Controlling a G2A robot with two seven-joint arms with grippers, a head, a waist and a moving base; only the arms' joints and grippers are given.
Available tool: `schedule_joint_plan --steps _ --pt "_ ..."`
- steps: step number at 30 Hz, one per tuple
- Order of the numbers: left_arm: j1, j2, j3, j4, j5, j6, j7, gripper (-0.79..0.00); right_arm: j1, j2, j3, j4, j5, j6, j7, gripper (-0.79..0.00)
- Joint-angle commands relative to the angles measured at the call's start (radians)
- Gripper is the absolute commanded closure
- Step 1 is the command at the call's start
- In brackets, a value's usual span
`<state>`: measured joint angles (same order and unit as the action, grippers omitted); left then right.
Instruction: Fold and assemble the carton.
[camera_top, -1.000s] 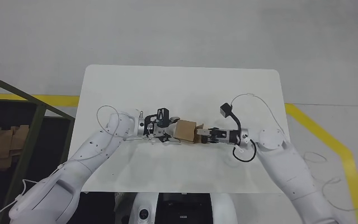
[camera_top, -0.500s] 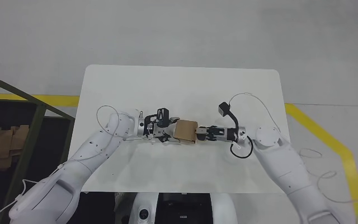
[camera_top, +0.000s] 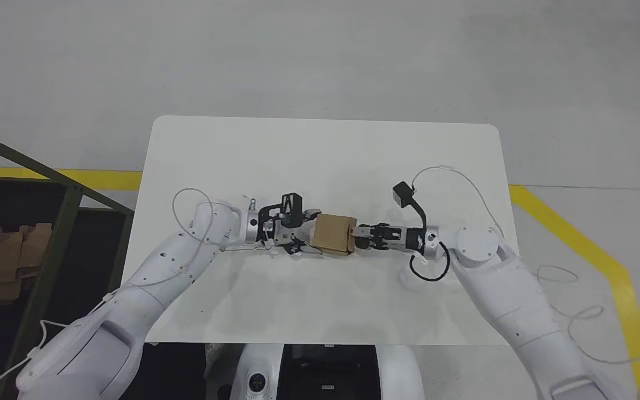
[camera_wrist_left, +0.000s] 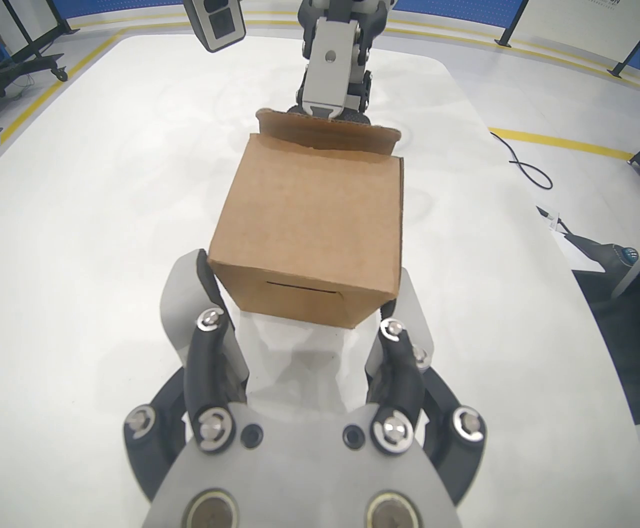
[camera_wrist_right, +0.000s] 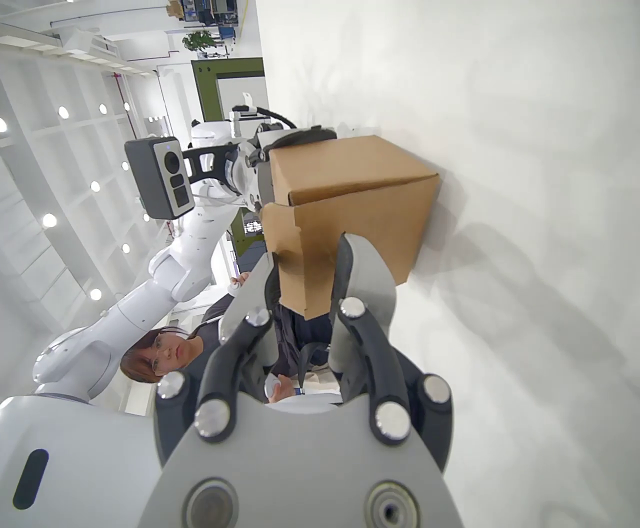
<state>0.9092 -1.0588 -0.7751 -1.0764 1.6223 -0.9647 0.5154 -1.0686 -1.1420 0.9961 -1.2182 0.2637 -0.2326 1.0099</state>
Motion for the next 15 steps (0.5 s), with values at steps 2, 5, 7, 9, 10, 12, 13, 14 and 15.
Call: schedule_joint_plan --steps 2,5,7,9,10,12,13,14,15 --pt "0.000 0.000 0.000 0.000 -0.001 -0.002 -0.004 -0.591 -0.007 0.003 0.003 -0.014 -0.020 0.021 -0.011 -0.219" --pt "0.000 -0.001 0.000 -0.002 -0.003 -0.002 -0.006 -0.591 -0.013 0.005 0.008 -0.027 -0.037 0.039 -0.024 -0.209" --pt "-0.001 -0.001 0.001 -0.002 -0.004 -0.004 -0.010 -0.591 -0.016 0.007 0.011 -0.032 -0.048 0.051 -0.031 -0.200" --pt "-0.001 -0.001 0.001 -0.003 -0.006 -0.004 -0.013 -0.591 -0.019 0.008 0.011 -0.040 -0.060 0.062 -0.036 -0.194" --pt "-0.002 -0.002 0.001 -0.003 -0.007 -0.004 -0.014 -0.594 -0.019 0.009 0.011 -0.042 -0.068 0.069 -0.039 -0.191" --pt "-0.002 -0.002 0.001 -0.003 -0.008 -0.005 -0.016 -0.594 -0.022 0.009 0.013 -0.050 -0.079 0.081 -0.051 -0.185" --pt "-0.002 -0.002 0.001 -0.003 -0.009 -0.004 -0.017 -0.594 -0.023 0.010 0.013 -0.055 -0.084 0.085 -0.054 -0.175" --pt "-0.002 -0.002 0.001 -0.003 -0.009 -0.004 -0.017 -0.594 -0.025 0.010 0.012 -0.060 -0.086 0.088 -0.056 -0.172" --pt "-0.002 -0.003 0.001 -0.003 -0.010 -0.004 -0.018 -0.591 -0.026 0.010 0.012 -0.064 -0.092 0.091 -0.059 -0.166"
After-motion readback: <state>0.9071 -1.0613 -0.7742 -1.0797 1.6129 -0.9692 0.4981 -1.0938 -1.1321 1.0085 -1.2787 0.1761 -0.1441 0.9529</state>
